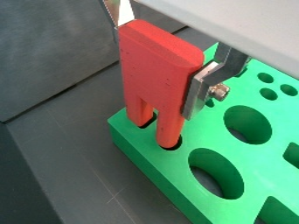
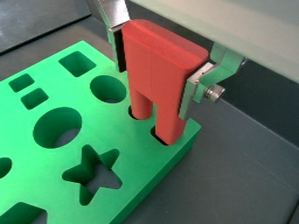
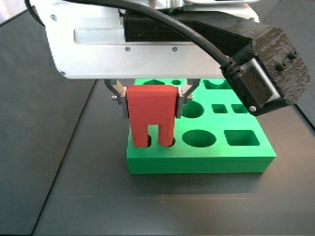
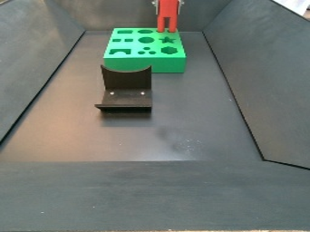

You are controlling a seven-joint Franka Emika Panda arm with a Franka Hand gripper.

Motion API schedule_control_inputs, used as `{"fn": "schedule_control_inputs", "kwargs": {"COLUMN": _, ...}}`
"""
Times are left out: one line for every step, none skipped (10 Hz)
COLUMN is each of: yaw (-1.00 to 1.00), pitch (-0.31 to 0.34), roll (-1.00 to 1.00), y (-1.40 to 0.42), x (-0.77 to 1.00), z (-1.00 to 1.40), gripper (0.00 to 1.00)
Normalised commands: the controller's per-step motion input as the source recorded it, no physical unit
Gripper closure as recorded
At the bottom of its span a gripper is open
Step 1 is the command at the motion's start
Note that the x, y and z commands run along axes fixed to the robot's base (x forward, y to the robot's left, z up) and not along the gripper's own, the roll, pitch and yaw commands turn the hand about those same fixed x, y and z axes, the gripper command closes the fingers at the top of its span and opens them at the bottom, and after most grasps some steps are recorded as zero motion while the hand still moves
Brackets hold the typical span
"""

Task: Pick up the square-circle object. Move up. Rotate the square-circle object. Move to above the board. Insert the square-circle object.
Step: Insert the square-circle object.

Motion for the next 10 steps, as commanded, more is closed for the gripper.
{"fn": "schedule_control_inputs", "kwargs": {"yaw": -0.08, "pitch": 0.0, "roll": 0.0, "y": 0.0, "x": 0.04, "z": -0.37, "gripper": 1.0}}
{"fn": "schedule_control_inputs", "kwargs": {"yaw": -0.07, "pitch": -0.017, "roll": 0.0, "y": 0.0, "x": 0.01, "z": -0.44, "gripper": 1.0}}
{"fn": "schedule_control_inputs", "kwargs": {"yaw": -0.11, "pitch": 0.0, "roll": 0.0, "y": 0.0, "x": 0.09, "z": -0.41, "gripper": 1.0}}
{"fn": "schedule_control_inputs", "kwargs": {"yaw": -0.09, "pitch": 0.0, "roll": 0.0, "y": 0.0, "x": 0.1, "z": -0.43, "gripper": 1.0}}
{"fn": "schedule_control_inputs", "kwargs": {"yaw": -0.03, "pitch": 0.0, "roll": 0.0, "y": 0.0, "x": 0.13, "z": -0.45, "gripper": 1.0}}
{"fn": "schedule_control_inputs", "kwargs": {"yaw": -0.03, "pitch": 0.0, "roll": 0.0, "y": 0.0, "x": 0.12, "z": -0.47, "gripper": 1.0}}
{"fn": "schedule_control_inputs", "kwargs": {"yaw": -0.02, "pitch": -0.003, "roll": 0.0, "y": 0.0, "x": 0.1, "z": -0.49, "gripper": 1.0}}
{"fn": "schedule_control_inputs", "kwargs": {"yaw": 0.0, "pitch": -0.059, "roll": 0.01, "y": 0.0, "x": 0.01, "z": -0.54, "gripper": 1.0}}
{"fn": "schedule_control_inputs", "kwargs": {"yaw": 0.0, "pitch": -0.109, "roll": 0.03, "y": -0.03, "x": 0.0, "z": -0.58, "gripper": 1.0}}
{"fn": "schedule_control_inputs", "kwargs": {"yaw": 0.0, "pitch": -0.127, "roll": 0.05, "y": -0.06, "x": 0.0, "z": -0.62, "gripper": 1.0}}
